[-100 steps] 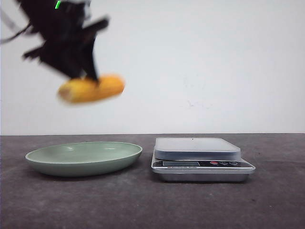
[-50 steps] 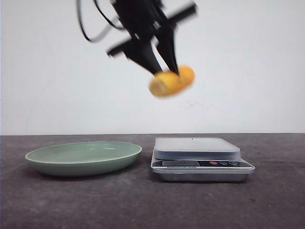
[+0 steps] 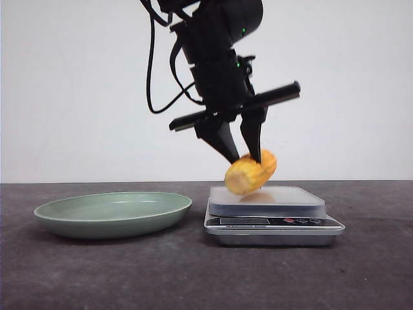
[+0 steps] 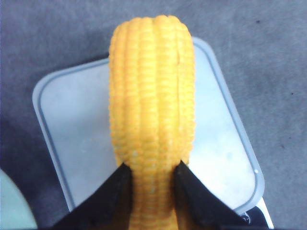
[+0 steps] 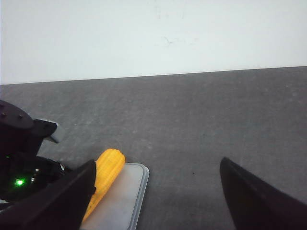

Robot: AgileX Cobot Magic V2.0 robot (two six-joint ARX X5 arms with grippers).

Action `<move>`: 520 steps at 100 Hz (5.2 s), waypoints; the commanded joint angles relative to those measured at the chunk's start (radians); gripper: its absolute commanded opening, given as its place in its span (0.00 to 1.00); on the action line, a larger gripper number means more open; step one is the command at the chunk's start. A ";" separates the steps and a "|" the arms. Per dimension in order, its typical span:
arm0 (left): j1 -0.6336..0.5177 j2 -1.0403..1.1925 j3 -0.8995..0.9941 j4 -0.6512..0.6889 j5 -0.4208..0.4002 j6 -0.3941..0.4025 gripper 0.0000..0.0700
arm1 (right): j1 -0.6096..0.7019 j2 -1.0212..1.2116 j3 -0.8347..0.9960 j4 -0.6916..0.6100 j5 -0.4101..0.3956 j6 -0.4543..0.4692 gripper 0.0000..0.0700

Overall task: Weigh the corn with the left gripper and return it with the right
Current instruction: 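Lift the corn with the left gripper and carry it over the scale, then release the corn onto the scale and raise the left gripper away, then lower the right gripper over the corn on the scale and close, then lift the corn with the right gripper and carry it to the plate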

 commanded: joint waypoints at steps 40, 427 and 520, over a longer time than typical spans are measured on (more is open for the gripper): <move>-0.011 0.021 0.030 0.000 0.009 -0.007 0.58 | 0.001 0.004 0.017 0.000 0.001 -0.006 0.74; 0.441 -1.846 -0.470 -0.789 -0.279 0.124 0.68 | 0.588 0.924 0.353 0.121 0.278 0.166 0.00; 0.441 -1.846 -0.470 -0.803 -0.278 0.108 0.68 | 0.781 1.441 0.666 0.192 0.201 0.364 0.00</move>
